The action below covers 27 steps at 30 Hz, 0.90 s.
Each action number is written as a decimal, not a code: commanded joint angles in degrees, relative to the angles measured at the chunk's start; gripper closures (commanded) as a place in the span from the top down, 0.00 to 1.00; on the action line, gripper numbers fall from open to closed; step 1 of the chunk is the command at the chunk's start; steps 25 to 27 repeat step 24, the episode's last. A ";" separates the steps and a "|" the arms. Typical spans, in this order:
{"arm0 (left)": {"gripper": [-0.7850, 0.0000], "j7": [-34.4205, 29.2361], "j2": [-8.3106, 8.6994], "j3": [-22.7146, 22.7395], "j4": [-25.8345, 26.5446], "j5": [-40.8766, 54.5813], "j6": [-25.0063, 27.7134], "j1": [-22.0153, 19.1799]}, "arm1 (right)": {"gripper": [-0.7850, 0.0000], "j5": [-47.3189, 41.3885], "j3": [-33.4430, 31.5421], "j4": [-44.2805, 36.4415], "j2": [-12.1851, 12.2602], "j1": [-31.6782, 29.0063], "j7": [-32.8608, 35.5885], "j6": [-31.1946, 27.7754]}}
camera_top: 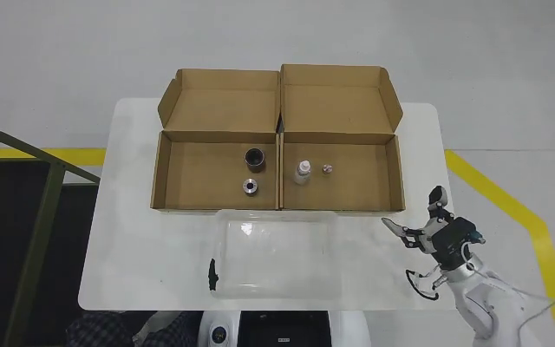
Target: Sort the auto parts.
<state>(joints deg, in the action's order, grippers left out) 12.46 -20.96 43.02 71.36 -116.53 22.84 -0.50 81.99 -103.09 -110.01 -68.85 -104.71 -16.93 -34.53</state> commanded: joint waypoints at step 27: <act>1.00 0.00 0.00 0.00 0.00 0.00 0.00 0.00 | 1.00 -0.18 -1.22 0.15 0.08 -0.99 -0.49 1.31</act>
